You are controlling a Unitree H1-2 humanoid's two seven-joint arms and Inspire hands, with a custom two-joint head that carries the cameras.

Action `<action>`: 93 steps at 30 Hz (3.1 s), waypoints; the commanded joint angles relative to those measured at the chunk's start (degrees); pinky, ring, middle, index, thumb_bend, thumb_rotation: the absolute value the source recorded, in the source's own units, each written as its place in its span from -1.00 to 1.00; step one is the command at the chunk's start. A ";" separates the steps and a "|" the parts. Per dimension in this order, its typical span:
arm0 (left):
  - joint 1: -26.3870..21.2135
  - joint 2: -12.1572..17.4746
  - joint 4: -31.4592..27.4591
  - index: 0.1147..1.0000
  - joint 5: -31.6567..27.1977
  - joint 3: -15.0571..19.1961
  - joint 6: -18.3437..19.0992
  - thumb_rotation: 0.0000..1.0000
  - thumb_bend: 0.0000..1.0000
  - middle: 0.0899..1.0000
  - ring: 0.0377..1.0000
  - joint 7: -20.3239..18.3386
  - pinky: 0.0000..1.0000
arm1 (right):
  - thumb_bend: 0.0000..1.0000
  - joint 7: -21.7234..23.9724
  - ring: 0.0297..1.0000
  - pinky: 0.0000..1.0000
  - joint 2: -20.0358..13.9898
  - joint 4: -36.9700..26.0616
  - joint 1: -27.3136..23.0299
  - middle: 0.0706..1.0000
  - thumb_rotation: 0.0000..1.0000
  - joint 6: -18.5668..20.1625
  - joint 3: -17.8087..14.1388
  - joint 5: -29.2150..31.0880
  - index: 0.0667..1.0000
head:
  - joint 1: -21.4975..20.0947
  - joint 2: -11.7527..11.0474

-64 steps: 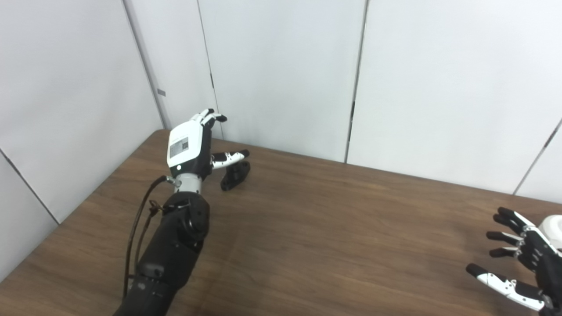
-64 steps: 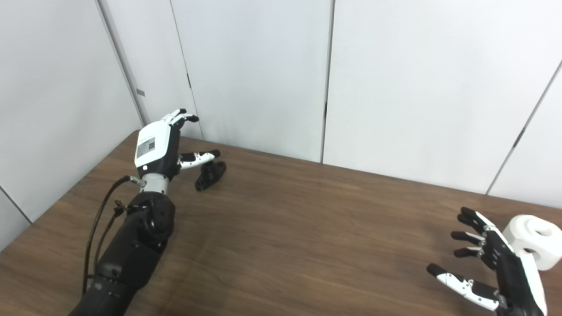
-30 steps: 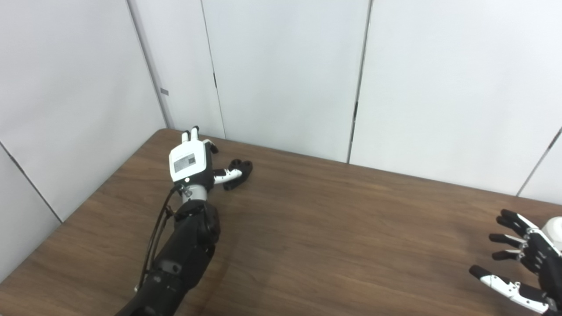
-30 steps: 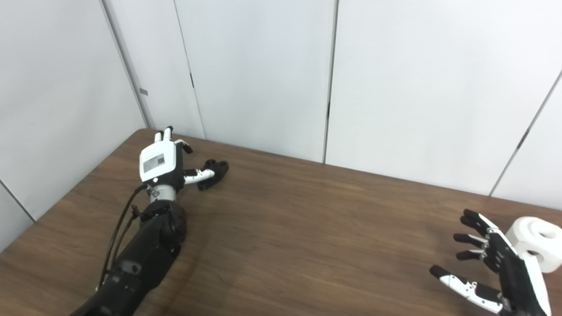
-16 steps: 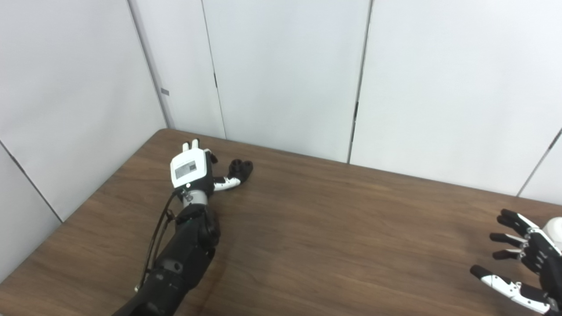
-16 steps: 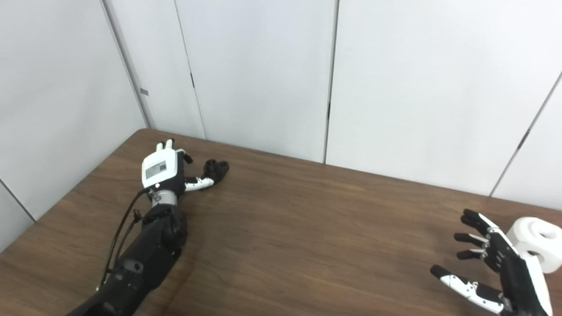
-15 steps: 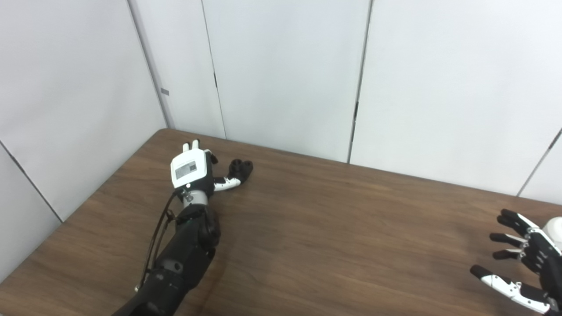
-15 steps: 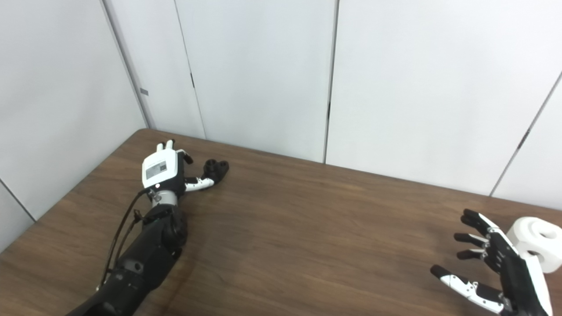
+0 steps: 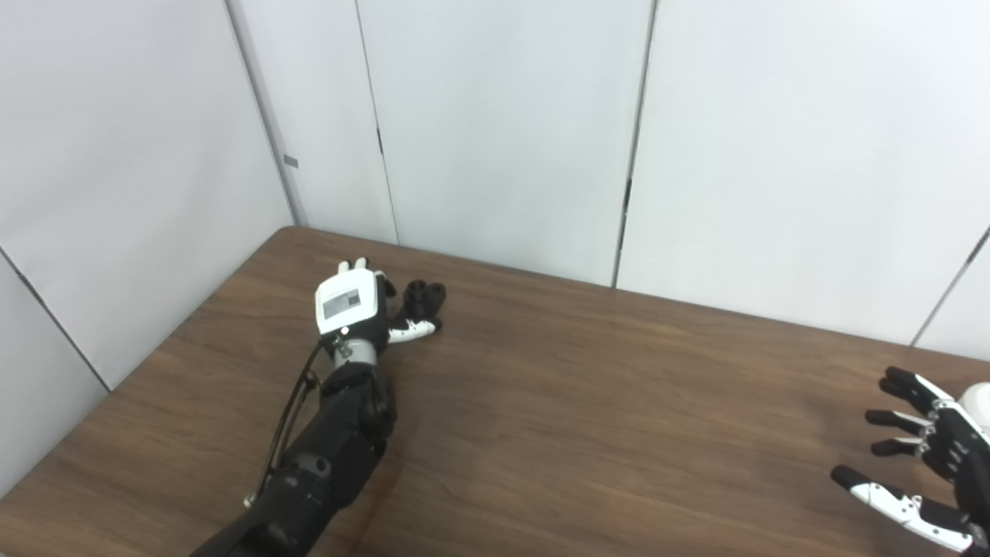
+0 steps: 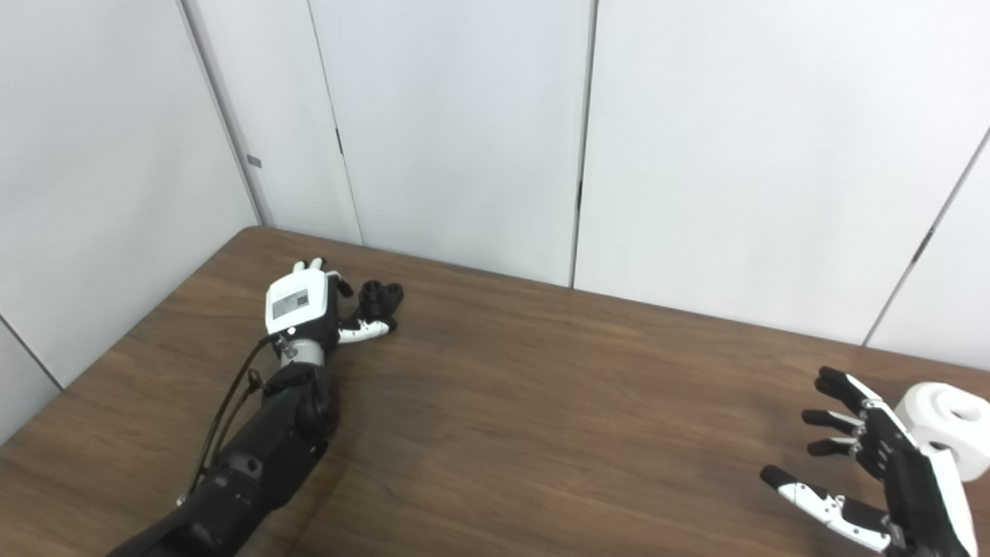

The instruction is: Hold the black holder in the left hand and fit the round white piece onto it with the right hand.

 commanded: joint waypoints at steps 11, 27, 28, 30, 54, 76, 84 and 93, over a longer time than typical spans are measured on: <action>-4.40 2.03 4.15 0.20 -1.28 -1.40 -2.70 -0.08 1.00 0.84 0.90 2.21 0.56 | 0.05 -0.39 0.40 0.09 -0.42 -3.54 -0.71 0.63 -1.00 0.29 -0.52 -0.30 0.64 | -0.52 0.27; -4.60 2.13 6.71 -0.16 -7.02 -0.57 -6.66 -0.88 0.05 0.59 0.67 1.48 0.51 | 0.03 -0.06 0.38 0.10 -0.99 -5.14 0.01 0.63 -1.00 1.89 -0.99 0.11 0.66 | -0.88 1.12; -4.58 2.09 6.77 -0.16 -7.17 -0.66 -6.46 -0.88 0.05 0.60 0.66 1.28 0.49 | 0.03 -0.03 0.38 0.11 -1.13 -5.11 0.04 0.63 -1.00 1.78 -1.01 0.02 0.66 | -0.88 1.12; -4.47 1.94 6.84 -0.16 -7.35 -0.74 -6.37 -0.88 0.05 0.60 0.65 1.17 0.44 | 0.03 0.07 0.37 0.09 -1.23 -5.54 0.12 0.63 -1.00 2.32 -1.14 0.11 0.66 | -0.80 1.24; -0.52 1.55 6.12 -0.17 -13.94 -1.30 -21.75 -0.88 0.05 0.54 0.60 -0.85 0.34 | 0.00 0.23 0.37 0.08 -1.46 -4.53 -0.87 0.63 -1.00 1.84 -1.05 0.24 0.66 | -1.42 1.40; 0.37 3.50 5.66 -0.16 -13.66 -13.84 -47.55 -0.85 0.05 0.65 0.74 -12.32 0.50 | 0.04 -0.14 0.39 0.09 -1.05 -5.26 -1.62 0.63 -1.00 3.31 -0.97 -0.58 0.63 | -4.37 1.96; -0.22 1.96 4.96 -0.16 -16.04 -16.23 -51.49 -0.85 0.04 0.66 0.78 -18.43 0.51 | 0.09 -1.10 0.36 0.10 -0.49 -3.82 -1.65 0.60 -0.97 1.83 -0.97 -1.85 0.64 | -6.51 2.32; -0.40 0.87 1.04 -0.16 -16.06 -21.36 -51.64 -0.85 0.04 0.68 0.80 -21.03 0.48 | 0.14 -2.38 0.35 0.08 -0.41 -0.12 -2.24 0.59 -0.79 -3.18 -0.91 -2.11 0.62 | -10.82 3.16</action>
